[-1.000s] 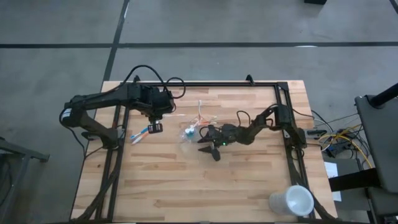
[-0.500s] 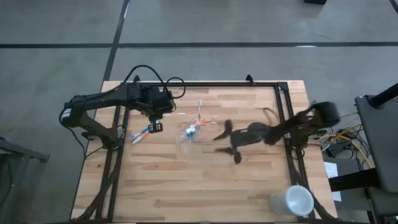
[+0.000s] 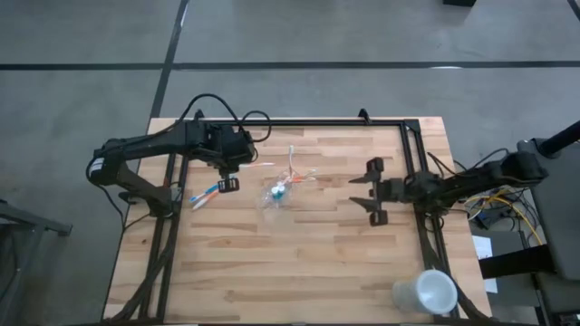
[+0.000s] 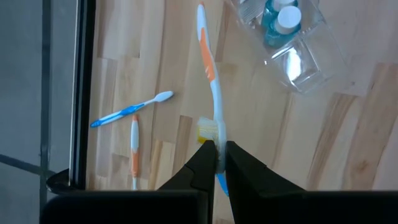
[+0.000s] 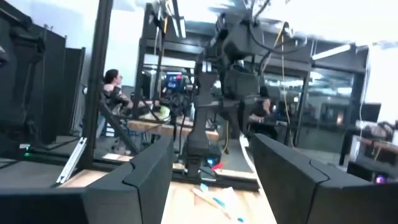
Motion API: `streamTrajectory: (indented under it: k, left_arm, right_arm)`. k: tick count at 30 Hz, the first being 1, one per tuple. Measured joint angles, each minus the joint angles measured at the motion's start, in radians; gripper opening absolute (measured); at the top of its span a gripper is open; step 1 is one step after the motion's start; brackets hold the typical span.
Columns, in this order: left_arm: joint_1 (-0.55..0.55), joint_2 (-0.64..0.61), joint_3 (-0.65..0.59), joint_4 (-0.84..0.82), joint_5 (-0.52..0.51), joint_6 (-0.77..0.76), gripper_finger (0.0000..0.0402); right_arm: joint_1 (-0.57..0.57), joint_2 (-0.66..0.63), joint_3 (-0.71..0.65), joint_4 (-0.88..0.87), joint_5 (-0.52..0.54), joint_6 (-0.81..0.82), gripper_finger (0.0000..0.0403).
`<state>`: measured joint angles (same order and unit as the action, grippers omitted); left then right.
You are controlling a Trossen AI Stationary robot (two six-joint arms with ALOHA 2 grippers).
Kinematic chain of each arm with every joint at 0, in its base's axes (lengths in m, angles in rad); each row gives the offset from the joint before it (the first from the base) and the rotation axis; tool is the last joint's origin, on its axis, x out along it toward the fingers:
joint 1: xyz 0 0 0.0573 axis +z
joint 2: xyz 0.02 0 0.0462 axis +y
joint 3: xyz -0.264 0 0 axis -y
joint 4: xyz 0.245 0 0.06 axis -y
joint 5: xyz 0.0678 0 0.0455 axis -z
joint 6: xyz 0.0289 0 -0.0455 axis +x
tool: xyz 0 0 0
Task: Pick & Place toothbrushing station
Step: Put the orange toothbrush into the transparent
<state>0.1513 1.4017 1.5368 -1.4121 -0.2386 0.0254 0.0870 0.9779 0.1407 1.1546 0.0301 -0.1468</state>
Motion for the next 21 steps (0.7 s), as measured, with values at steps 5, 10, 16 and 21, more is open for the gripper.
streamTrajectory:
  k: [5, 10, 16, 21]
  left_arm:
    - [0.000, 0.000, 0.004, 0.009, 0.000, 0.000, 0.0028]
    - [0.000, 0.000, 0.011, 0.009, 0.000, -0.001, 0.0028]
    - [0.000, 0.000, 0.012, 0.009, 0.001, 0.001, 0.0028]
    - [0.000, 0.000, 0.012, 0.010, 0.001, 0.004, 0.0028]
  right_arm:
    - [0.000, -0.093, -0.037, 0.008, -0.001, -0.064, 0.0215]
    - [0.000, -0.189, -0.078, 0.008, -0.003, -0.117, 0.0215]
    - [0.000, -0.290, -0.127, 0.011, -0.003, -0.167, 0.0215]
    - [0.000, -0.342, -0.132, 0.008, -0.004, -0.244, 0.0215]
